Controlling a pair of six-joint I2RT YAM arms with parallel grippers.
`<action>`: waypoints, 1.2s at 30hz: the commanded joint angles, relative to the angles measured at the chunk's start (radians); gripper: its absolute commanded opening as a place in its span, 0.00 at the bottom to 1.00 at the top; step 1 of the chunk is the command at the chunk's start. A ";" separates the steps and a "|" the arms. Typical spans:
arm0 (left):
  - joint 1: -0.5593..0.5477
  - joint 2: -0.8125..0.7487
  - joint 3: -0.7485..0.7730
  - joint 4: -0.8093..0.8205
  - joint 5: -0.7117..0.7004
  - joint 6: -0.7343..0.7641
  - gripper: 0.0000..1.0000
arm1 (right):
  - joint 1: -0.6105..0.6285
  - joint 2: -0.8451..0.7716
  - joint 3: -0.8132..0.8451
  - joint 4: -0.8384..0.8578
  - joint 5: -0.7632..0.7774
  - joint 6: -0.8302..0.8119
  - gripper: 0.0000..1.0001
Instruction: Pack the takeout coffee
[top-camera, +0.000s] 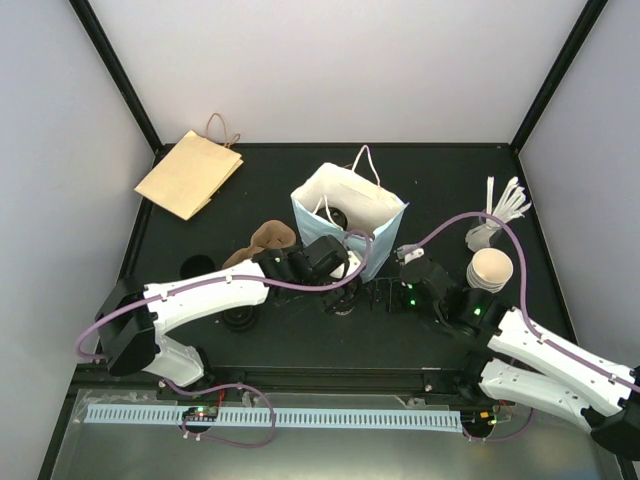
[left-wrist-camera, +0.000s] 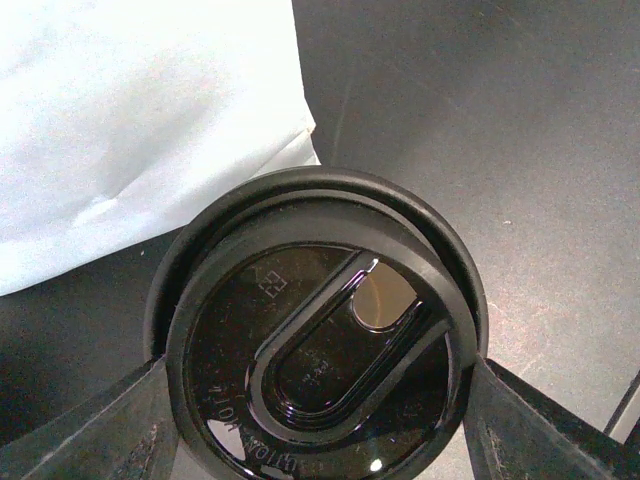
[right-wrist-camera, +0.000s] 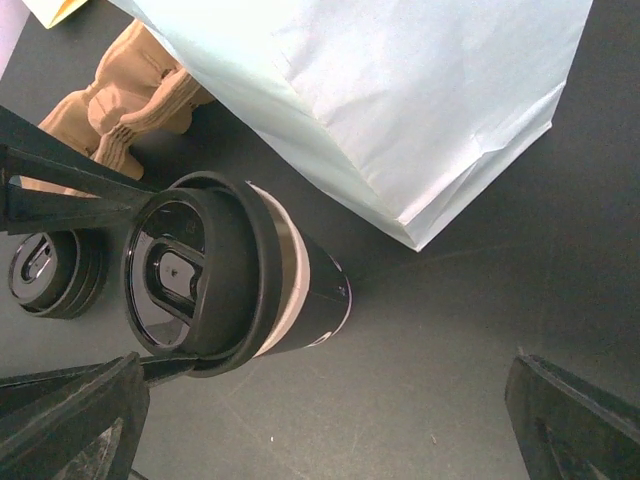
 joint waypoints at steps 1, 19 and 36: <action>-0.007 0.041 0.054 -0.056 -0.025 0.007 0.71 | -0.013 -0.001 -0.019 -0.003 -0.002 0.034 1.00; -0.006 0.148 0.113 -0.171 -0.013 -0.010 0.70 | -0.331 0.042 -0.201 0.303 -0.554 0.057 0.73; 0.008 0.169 0.112 -0.176 0.042 -0.016 0.69 | -0.370 0.246 -0.244 0.496 -0.657 0.100 0.45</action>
